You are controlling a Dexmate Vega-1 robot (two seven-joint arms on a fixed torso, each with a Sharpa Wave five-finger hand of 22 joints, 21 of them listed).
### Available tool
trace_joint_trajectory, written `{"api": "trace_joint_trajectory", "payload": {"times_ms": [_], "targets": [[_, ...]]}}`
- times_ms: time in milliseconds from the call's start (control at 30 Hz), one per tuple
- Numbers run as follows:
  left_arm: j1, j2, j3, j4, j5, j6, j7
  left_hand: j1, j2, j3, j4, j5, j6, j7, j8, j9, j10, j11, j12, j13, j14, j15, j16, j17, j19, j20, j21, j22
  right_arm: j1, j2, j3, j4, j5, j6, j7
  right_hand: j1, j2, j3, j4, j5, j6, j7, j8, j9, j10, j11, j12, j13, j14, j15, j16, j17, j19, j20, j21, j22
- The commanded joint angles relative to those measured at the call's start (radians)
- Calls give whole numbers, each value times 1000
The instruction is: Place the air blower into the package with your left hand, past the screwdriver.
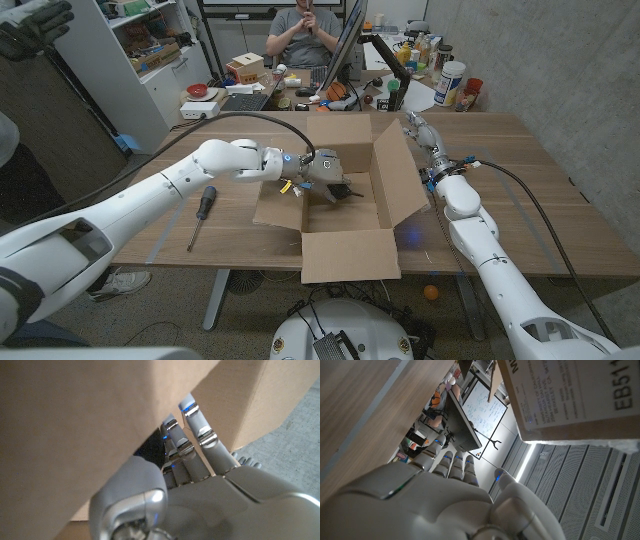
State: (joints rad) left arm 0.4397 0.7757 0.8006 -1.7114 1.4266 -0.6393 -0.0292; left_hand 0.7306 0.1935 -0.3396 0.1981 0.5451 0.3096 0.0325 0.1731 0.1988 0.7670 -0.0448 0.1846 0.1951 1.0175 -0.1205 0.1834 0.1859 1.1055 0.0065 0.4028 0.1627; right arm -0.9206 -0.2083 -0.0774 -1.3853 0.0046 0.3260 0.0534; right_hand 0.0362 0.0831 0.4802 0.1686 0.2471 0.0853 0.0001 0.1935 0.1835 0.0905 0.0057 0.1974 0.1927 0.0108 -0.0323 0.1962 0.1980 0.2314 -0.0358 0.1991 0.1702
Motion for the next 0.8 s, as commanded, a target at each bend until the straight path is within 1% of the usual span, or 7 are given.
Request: {"api": "trace_joint_trajectory", "payload": {"times_ms": [33, 67, 167, 300, 433, 667, 800], "targets": [[27, -24, -19, -25, -47, 62, -153, -143, -31, -16, -9, 21, -94, -6, 3, -5, -93, 40, -8, 2, -104, 51, -11, 0, 1, 55, -65, 4, 8, -1, 1, 14, 2, 8, 6, -12, 68, -3, 5, 4, 3, 6, -5, 4, 3, 8, -3, 3, -4, -25, 1, 2, 5, -54, -4, 1], [27, -25, -20, -26, -48, 64, -164, -174, -39, -17, -11, 23, -116, -14, 3, -6, -118, 47, -7, 1, -134, 58, -11, 0, -15, 72, -86, 4, 8, -1, 1, 15, 3, 9, 7, -12, 67, -3, 5, 4, 3, 5, -5, 4, 3, 8, -3, 3, -5, -26, 1, 2, 5, -55, -4, 1], [25, -26, -22, -27, -48, 69, -171, -211, -48, -18, -13, 27, -146, -17, 3, -7, -150, 55, -7, 1, -168, 73, -10, 0, -20, 91, -108, 4, 8, -1, 2, 16, 3, 8, 7, -13, 67, -4, 5, 4, 3, 5, -4, 4, 4, 9, -2, 3, -4, -25, 1, 2, 5, -54, -3, 1], [26, -23, -27, -29, -52, 72, -175, -236, -51, -18, -12, 29, -158, -17, 5, -8, -169, 68, -7, 1, -188, 77, -9, 0, -22, 95, -120, 4, 9, -1, 3, 18, 4, 9, 6, -14, 67, -5, 5, 3, 3, 4, -4, 4, 5, 5, -1, 3, -3, -25, 2, 3, 5, -54, -3, 1], [26, -17, -29, -34, -41, 73, -155, -255, -58, -20, -12, 29, -156, -17, 9, -8, -174, 68, -4, 1, -193, 78, -6, 0, -20, 98, -127, 4, 12, -1, 1, 21, 2, 11, 7, -15, 66, -6, 5, 3, 3, 4, -4, 4, 6, 5, -1, 3, -3, -25, 2, 3, 5, -54, -3, 2], [35, -15, -46, -38, -66, 82, -143, -289, -77, -22, -16, 30, -128, -36, 22, -9, -181, 65, 0, 0, -206, 85, -4, -1, -20, 106, -143, 5, 19, 0, -1, 29, 2, 13, 9, -17, 64, -9, 5, 2, -1, 8, -5, 4, 0, 11, -3, 3, -6, -22, 1, 3, 4, -54, -4, 2], [44, -13, -59, -44, -76, 94, -132, -306, -86, -20, -19, 29, -96, -57, 33, -9, -184, 60, 3, 0, -218, 91, -4, -1, -17, 110, -152, 5, 20, -1, -2, 31, 3, 15, 11, -18, 64, -10, 5, 1, -3, 10, -5, 4, -1, 16, -3, 3, -6, -21, 2, 4, 4, -53, -4, 2]]}}
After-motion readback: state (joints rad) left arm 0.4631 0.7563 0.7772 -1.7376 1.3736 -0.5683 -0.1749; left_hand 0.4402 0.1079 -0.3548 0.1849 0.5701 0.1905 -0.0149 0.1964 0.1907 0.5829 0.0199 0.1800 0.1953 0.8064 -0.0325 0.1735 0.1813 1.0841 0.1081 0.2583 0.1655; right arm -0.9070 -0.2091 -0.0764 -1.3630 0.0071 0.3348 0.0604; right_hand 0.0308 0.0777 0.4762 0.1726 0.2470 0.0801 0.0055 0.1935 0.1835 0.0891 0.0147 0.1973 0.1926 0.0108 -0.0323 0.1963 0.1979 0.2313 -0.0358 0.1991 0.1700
